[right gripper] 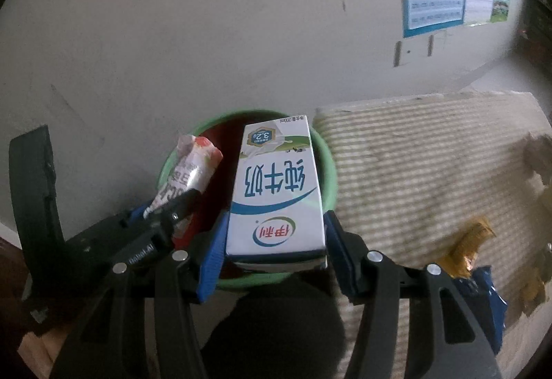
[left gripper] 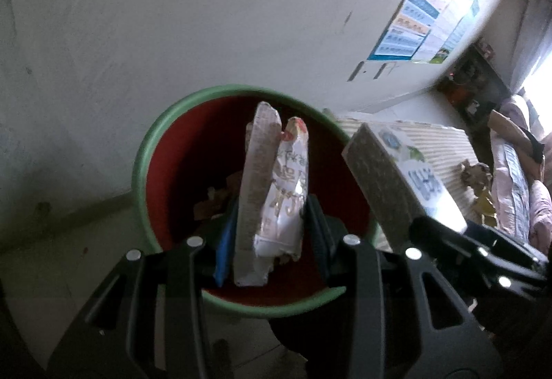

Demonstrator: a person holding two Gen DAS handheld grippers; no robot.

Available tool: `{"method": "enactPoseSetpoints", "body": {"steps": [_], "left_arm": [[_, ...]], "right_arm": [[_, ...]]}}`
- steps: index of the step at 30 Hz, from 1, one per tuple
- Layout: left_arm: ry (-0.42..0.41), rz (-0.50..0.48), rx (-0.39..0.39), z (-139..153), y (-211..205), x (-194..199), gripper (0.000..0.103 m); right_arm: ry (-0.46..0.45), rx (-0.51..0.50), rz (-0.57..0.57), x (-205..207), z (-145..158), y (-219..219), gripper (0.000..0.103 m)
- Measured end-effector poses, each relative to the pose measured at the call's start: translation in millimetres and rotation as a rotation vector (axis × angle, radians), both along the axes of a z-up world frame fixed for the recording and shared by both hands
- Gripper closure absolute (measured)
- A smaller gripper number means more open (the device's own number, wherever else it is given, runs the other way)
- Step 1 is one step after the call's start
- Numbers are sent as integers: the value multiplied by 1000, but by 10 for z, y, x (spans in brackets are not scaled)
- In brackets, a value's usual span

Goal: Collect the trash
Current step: 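Open both tools to drop the carton and wrapper into the bucket, then grasp the blue snack bag with the right tool while the left tool returns over the table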

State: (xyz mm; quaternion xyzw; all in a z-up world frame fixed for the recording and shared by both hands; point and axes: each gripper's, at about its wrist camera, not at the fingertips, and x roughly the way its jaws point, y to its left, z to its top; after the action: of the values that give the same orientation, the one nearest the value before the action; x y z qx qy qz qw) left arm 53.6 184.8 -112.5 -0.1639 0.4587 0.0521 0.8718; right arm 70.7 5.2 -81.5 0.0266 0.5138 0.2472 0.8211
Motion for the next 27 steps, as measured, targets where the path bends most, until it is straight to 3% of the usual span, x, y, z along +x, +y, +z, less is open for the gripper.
{"method": "enactPoseSetpoints", "body": {"steps": [6, 12, 16, 22, 27], "left_arm": [[7, 14, 1, -57, 96, 43, 65], [9, 48, -5, -79, 169, 64, 53], [11, 61, -10, -81, 186, 58, 51], [6, 27, -7, -22, 47, 52, 51], [-8, -38, -1, 61, -244, 74, 51]], "right_arm": [[-2, -9, 20, 74, -32, 132, 50], [2, 3, 20, 120, -51, 151, 48], [-4, 17, 13, 71, -3, 102, 48], [-39, 20, -38, -64, 116, -241, 48], [-62, -64, -153, -244, 46, -907, 46]]}}
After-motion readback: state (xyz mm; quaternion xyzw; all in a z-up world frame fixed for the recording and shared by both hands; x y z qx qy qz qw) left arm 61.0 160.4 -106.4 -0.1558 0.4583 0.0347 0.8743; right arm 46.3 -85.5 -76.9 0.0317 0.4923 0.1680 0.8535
